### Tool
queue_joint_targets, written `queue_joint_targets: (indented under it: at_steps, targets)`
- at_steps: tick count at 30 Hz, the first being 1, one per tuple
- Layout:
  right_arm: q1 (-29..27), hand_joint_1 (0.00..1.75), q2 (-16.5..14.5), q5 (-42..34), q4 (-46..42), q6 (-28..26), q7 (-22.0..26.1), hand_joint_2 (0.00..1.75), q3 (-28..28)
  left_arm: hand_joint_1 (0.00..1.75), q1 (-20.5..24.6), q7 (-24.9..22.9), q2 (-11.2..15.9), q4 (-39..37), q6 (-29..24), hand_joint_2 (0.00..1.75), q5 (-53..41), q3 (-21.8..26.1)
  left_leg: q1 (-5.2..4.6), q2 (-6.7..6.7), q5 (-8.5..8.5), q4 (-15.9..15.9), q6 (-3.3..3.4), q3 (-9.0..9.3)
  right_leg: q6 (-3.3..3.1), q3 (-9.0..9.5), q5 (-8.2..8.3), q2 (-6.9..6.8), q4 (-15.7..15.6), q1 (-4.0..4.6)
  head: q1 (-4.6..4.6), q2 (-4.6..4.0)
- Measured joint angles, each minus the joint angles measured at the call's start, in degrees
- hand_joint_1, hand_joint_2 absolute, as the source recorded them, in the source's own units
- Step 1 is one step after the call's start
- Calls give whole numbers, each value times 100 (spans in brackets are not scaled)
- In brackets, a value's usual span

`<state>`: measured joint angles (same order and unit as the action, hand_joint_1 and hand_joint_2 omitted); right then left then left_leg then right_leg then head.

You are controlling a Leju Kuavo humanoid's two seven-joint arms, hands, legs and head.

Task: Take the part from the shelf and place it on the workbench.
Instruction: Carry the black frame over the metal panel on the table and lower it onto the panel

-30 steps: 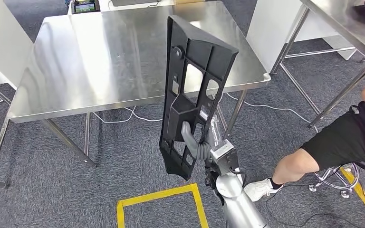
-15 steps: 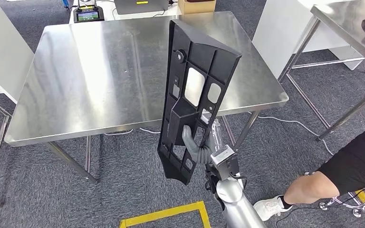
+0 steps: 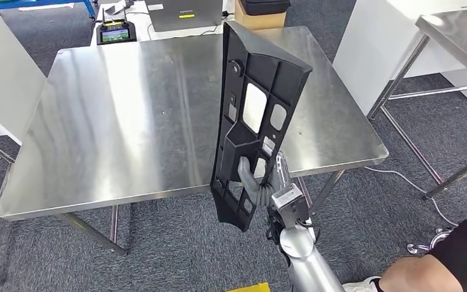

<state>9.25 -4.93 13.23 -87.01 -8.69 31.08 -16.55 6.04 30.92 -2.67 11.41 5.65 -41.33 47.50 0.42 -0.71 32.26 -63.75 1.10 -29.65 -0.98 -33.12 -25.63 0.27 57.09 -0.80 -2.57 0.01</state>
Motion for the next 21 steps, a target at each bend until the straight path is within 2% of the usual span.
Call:
queue_joint_targets:
  at_steps: [2,3,4,5,6,8,9,10,13,14,15,16,18,19,20,21]
  targets:
    - [64,175,-3,308,-12,-141,-81,175,-8,0,16,-4,-3,-1,0,175,0,-1,29,24,226,-707,-66,-509,-40,135,-123,14,-3,0,4,-1]
    - [102,175,2,518,-24,-221,-159,175,-11,0,15,-8,-2,-1,-1,175,-1,-1,43,30,364,-934,-93,-756,-32,206,-192,27,-3,-2,4,-1]
    - [165,175,10,744,-41,-290,-262,175,-16,0,15,-13,-2,-1,-2,175,-1,0,55,35,452,-1006,-109,-942,-22,288,-264,42,-3,-7,3,-1]
    - [260,175,24,1005,-65,-357,-396,175,-28,0,19,-18,-2,-1,-3,175,-2,1,64,42,440,-920,-115,-1055,-8,381,-339,58,-3,-13,4,-1]
    - [392,175,42,1263,-91,-412,-535,175,-44,0,26,-21,-2,-1,-5,175,-5,1,69,49,265,-677,-108,-1097,12,483,-419,72,-4,-19,3,-1]
    - [709,175,90,1728,-128,-485,-812,175,-95,0,39,-26,-4,-4,-6,175,-15,1,60,60,-462,-27,-54,-1111,67,648,-584,98,-1,-17,4,-1]
    - [879,175,121,1899,-137,-500,-942,175,-122,0,48,-30,-6,-6,-5,175,-28,1,44,61,-770,203,-12,-1093,108,696,-663,110,-9,-3,4,-1]
    - [1051,175,156,2052,-140,-502,-1087,175,-154,0,61,-34,-14,-8,-4,175,-43,0,23,59,-950,333,33,-1077,151,754,-714,121,-16,11,4,-1]
    - [1608,175,308,2445,-133,-539,-1466,175,-266,0,160,-41,-58,-6,-1,175,-97,-5,-16,45,-909,451,162,-900,274,870,-738,115,39,41,-2,0]
    - [1776,175,367,2563,-113,-573,-1551,175,-307,0,193,-40,-71,-4,-1,175,-111,-8,-16,39,-883,492,204,-814,295,795,-741,96,202,42,-8,0]
    - [1924,175,426,2711,-60,-617,-1644,175,-357,0,216,-40,-79,-3,-6,175,-122,-13,-12,29,-859,524,238,-728,300,637,-769,77,468,40,-14,0]
    - [2054,175,485,2901,34,-663,-1755,175,-421,0,232,-40,-85,-3,-19,175,-134,-20,-11,24,-821,545,270,-659,296,389,-835,59,827,27,-20,-1]
    - [2273,175,594,3343,328,-728,-2007,175,-577,0,263,-40,-90,-3,-64,175,-165,-37,-11,8,-727,561,306,-540,261,-177,-1095,49,1440,26,-29,-1]
    - [2357,175,640,3552,524,-738,-2118,175,-658,0,272,-40,-94,-3,-93,175,-180,-49,-12,-10,-665,564,310,-471,255,-394,-1213,49,1548,26,-29,-1]
    - [2428,175,676,3712,712,-739,-2198,175,-734,0,278,-40,-98,-3,-117,175,-189,-63,-15,-31,-603,565,307,-398,276,-523,-1233,48,1478,27,-30,-1]
    - [2502,175,705,3853,919,-735,-2267,175,-813,0,282,-40,-103,-3,-139,175,-193,-76,-19,-51,-539,566,300,-319,325,-581,-1095,47,1242,28,-31,-1]
